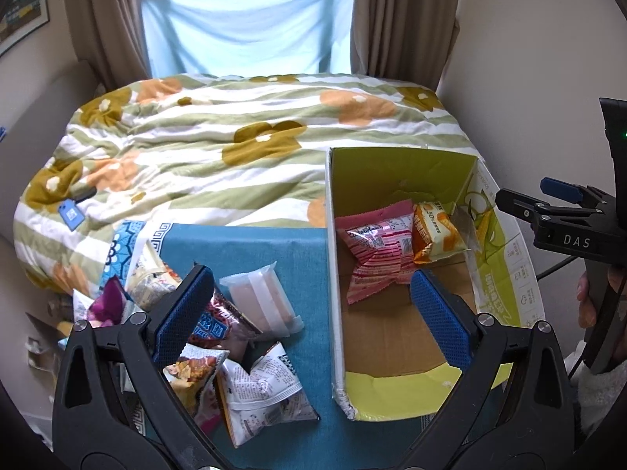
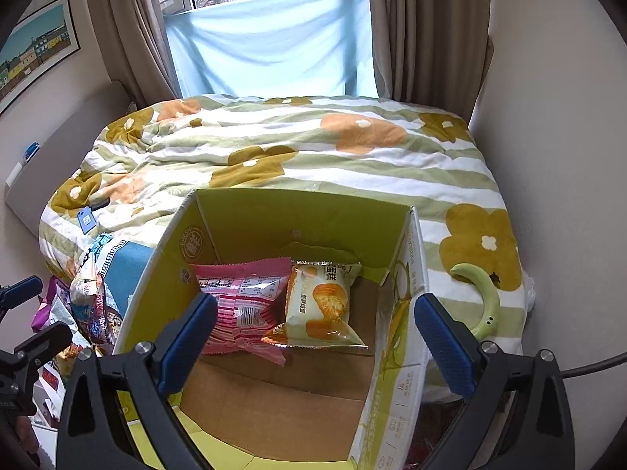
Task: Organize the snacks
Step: 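Release pink bag into box with left tool while right tool drops orange bag, then grasp purple chip bag with left tool while right tool grasps grey corn-chip bag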
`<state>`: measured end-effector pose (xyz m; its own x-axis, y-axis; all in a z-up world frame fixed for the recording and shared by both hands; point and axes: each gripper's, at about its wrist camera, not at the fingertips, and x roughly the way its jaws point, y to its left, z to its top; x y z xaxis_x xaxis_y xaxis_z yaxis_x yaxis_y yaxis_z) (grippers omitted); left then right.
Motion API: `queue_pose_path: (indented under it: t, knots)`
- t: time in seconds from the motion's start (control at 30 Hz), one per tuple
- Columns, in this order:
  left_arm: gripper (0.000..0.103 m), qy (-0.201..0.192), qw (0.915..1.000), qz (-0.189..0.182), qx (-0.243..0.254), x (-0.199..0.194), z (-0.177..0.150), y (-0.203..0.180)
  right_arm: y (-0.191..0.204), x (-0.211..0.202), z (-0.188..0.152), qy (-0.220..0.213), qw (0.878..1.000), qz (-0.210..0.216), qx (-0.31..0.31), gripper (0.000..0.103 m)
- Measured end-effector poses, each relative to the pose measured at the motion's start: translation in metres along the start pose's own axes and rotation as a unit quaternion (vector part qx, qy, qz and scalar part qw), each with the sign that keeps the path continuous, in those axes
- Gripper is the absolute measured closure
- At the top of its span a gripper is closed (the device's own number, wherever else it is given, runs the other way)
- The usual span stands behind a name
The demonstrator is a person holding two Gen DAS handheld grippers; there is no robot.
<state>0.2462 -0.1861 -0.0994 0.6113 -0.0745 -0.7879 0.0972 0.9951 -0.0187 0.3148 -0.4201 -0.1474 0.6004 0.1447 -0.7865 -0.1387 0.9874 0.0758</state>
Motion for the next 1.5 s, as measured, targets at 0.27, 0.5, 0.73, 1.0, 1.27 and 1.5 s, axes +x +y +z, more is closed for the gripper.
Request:
queue_pose_path:
  t: [0.27, 0.5, 0.73, 1.0, 1.27, 1.5]
  knots:
    - [0.003, -0.03, 0.9994, 0.0, -0.019, -0.053, -0.023, 0.027, 0.016, -0.052, -0.011, -0.043, 0.999, 0.003, -0.01, 0.003]
    - [0.003, -0.061, 0.9977, -0.007, -0.027, -0.092, -0.049, 0.071, 0.05, -0.091, -0.036, -0.069, 0.998, 0.009, 0.008, 0.003]
    - [0.003, -0.076, 0.9965, -0.005, -0.036, -0.125, -0.074, 0.143, 0.111, -0.116, -0.066, -0.087, 0.996, 0.015, 0.017, 0.003]
    - [0.003, -0.057, 0.9975, -0.013, -0.039, -0.123, -0.098, 0.22, 0.192, -0.124, -0.087, -0.098, 0.995, 0.031, 0.006, 0.003]
    - [0.003, -0.036, 0.9976, -0.041, 0.042, -0.087, -0.107, 0.27, 0.259, -0.101, -0.1, -0.079, 0.995, 0.052, -0.008, 0.003]
    - [0.003, 0.013, 0.9901, -0.074, 0.119, -0.027, -0.115, 0.296, 0.308, -0.063, -0.114, -0.054, 0.997, 0.045, -0.022, 0.003]
